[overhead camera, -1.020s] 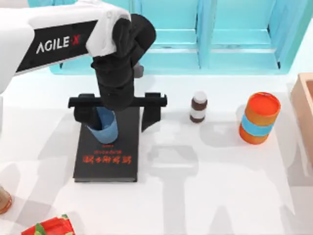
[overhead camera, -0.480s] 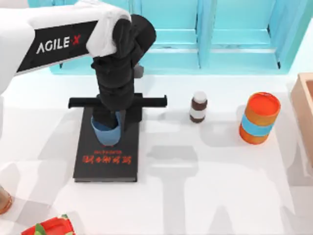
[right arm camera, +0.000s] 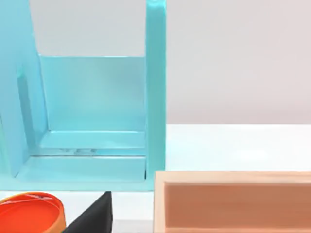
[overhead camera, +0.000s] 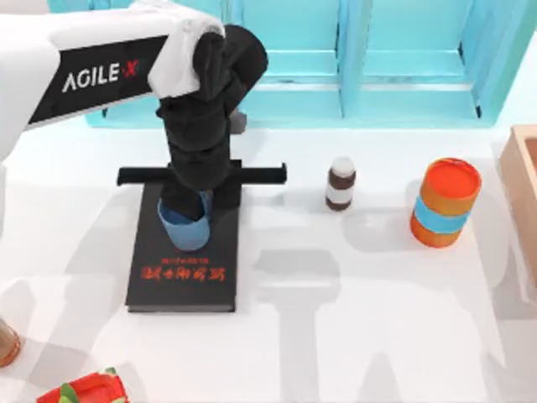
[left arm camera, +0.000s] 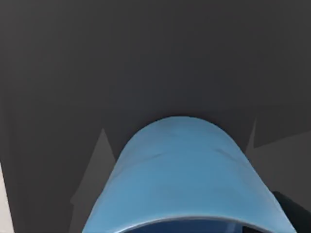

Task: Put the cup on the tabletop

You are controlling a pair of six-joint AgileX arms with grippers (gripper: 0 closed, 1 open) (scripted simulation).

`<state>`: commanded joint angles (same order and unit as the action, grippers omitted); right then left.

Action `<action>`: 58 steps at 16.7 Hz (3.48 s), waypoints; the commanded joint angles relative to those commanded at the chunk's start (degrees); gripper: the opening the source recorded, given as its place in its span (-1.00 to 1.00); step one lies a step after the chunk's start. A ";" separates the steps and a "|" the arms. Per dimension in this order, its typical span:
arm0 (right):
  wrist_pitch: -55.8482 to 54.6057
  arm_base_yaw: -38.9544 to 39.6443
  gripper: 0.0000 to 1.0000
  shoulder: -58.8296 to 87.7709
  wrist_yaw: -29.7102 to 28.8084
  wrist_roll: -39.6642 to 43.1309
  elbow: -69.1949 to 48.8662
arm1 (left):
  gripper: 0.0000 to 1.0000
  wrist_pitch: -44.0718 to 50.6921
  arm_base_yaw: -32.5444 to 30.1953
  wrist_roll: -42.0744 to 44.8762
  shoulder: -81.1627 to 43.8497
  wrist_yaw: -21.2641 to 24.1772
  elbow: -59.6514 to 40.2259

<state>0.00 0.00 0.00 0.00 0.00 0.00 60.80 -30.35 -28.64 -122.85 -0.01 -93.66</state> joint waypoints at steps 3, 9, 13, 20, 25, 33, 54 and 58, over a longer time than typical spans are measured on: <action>0.00 0.00 1.00 0.00 0.00 0.00 0.00 | -1.00 1.01 -0.02 -0.01 0.28 -0.01 -0.97; 0.00 0.00 1.00 0.00 0.00 0.00 0.00 | -1.00 10.30 -0.05 -0.06 2.10 -0.03 -8.22; 0.00 0.00 1.00 0.00 0.00 0.00 0.00 | -1.00 10.21 0.17 0.16 2.05 -0.07 -7.98; 0.00 0.00 1.00 0.00 0.00 0.00 0.00 | -1.00 9.09 14.44 14.03 16.77 -2.31 5.35; 0.00 0.00 1.00 0.00 0.00 0.00 0.00 | -1.00 8.63 22.61 22.30 25.04 -3.58 13.30; 0.00 0.00 1.00 0.00 0.00 0.00 0.00 | -1.00 1.76 23.75 23.24 23.86 -3.62 18.57; 0.00 0.00 1.00 0.00 0.00 0.00 0.00 | 0.96 -5.79 24.90 24.64 22.20 -3.45 24.74; 0.00 0.00 1.00 0.00 0.00 0.00 0.00 | 1.00 -5.79 24.90 24.64 22.20 -3.45 24.74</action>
<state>0.00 0.00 0.00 0.00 0.00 0.00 55.00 -5.45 -3.99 -100.64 -3.46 -68.92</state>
